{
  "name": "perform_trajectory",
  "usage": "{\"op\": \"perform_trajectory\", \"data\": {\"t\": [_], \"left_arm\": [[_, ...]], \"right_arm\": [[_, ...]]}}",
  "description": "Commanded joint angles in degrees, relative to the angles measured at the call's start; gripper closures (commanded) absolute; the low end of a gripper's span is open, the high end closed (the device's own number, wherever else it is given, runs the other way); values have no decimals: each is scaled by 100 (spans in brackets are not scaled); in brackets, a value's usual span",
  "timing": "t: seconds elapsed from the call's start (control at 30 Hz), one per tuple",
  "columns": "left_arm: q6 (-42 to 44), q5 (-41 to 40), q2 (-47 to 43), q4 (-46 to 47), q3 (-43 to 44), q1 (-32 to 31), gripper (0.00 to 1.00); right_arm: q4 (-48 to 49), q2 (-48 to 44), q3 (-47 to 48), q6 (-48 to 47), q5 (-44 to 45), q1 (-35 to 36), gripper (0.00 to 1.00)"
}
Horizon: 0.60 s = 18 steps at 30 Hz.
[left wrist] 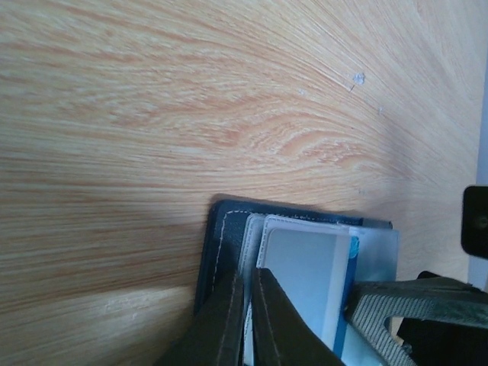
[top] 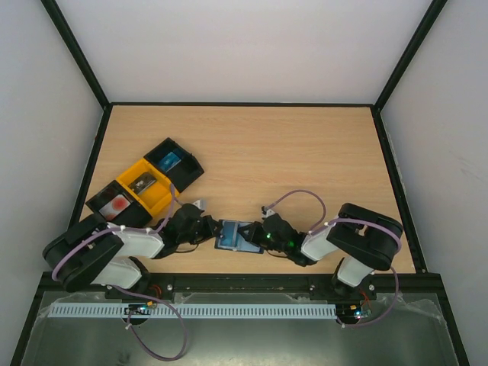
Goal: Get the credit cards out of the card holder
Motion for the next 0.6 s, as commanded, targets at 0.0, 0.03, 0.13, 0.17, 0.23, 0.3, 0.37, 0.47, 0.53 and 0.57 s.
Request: {"op": "perform_trajectory", "data": {"t": [0.0, 0.03, 0.13, 0.17, 0.23, 0.3, 0.37, 0.47, 0.53, 0.57], "left_arm": [[125, 2, -124, -1261, 18, -56, 89], [134, -19, -177, -1317, 48, -56, 87], [153, -106, -231, -1403, 60, -55, 87], [161, -113, -211, -1406, 44, -55, 88], [162, -110, -126, -1370, 17, -55, 90], [140, -54, -37, -1250, -31, -55, 92], [115, -9, 27, -1127, -78, -55, 94], [100, 20, 92, -1043, -92, -55, 97], [92, 34, 104, -1021, -98, -52, 97], [85, 28, 109, -1019, -110, -55, 97]], "right_arm": [[-168, -253, -43, -189, 339, -80, 98], [-190, -266, -48, -195, 312, -108, 98], [-258, -332, -107, -213, 275, -189, 98], [-292, -355, -133, -227, 272, -214, 98], [-378, -404, -165, -262, 251, -250, 98], [-416, -420, -165, -306, 179, -257, 98], [-427, -345, -34, -422, -122, -253, 98], [-276, -148, 148, -384, -528, -248, 97], [-210, -59, 154, -317, -552, -230, 93], [-221, -15, 165, -309, -549, -217, 91]]}}
